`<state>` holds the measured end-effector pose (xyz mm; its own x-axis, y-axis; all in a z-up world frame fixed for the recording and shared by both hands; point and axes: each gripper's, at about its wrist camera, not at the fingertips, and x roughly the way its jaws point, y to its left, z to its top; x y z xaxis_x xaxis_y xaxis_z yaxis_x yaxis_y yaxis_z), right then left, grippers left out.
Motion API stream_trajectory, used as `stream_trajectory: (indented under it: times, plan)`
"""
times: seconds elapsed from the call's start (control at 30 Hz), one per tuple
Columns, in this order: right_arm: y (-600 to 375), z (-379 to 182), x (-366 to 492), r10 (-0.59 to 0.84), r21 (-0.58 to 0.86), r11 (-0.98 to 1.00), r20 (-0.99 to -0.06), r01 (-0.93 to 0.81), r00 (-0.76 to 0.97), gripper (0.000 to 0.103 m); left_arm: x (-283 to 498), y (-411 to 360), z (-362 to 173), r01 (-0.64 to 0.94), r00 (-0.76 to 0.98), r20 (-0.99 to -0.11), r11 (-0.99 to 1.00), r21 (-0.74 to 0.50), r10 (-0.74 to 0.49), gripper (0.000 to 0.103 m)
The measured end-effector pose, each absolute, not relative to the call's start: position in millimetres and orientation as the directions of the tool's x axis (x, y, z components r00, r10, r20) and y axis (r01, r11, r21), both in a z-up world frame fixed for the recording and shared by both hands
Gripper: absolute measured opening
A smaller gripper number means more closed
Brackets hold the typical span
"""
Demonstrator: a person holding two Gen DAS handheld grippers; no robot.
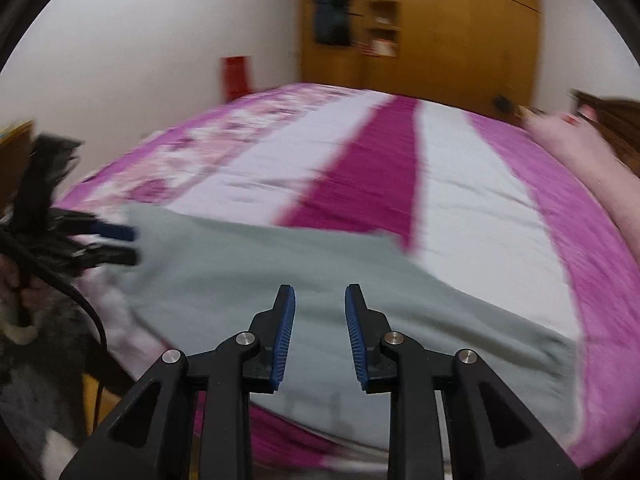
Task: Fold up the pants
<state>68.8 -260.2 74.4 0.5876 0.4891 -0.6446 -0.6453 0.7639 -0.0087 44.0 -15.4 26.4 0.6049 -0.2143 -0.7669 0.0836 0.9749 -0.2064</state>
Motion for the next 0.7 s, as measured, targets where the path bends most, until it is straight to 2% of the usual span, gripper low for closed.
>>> stream_trajectory:
  times: [0.17, 0.37, 0.47, 0.7]
  plan:
    - [-156.4, 65.9, 36.5, 0.584, -0.071, 0.608, -0.634, -0.791, 0.506, 0.024, 22.6, 40.6, 26.2, -0.035, 0.628, -0.768, 0.981, -0.191, -0.127, 0.067]
    - [-68.3, 43.6, 14.3, 0.640, -0.060, 0.466, -0.666, -0.883, 0.384, 0.024, 2.7, 90.8, 12.5, -0.139, 0.624, -0.778, 0.970, -0.202, -0.072, 0.067]
    - [-42.7, 34.8, 6.2, 0.646, -0.051, 0.426, -0.681, -0.903, 0.344, 0.024, -3.3, 107.5, 8.6, -0.180, 0.624, -0.777, 0.954, -0.242, -0.079, 0.067]
    - [-8.9, 21.3, -1.2, 0.639, -0.061, 0.374, -0.706, -0.925, 0.305, 0.024, -17.3, 124.9, 2.0, -0.242, 0.609, -0.792, 0.941, -0.238, -0.043, 0.067]
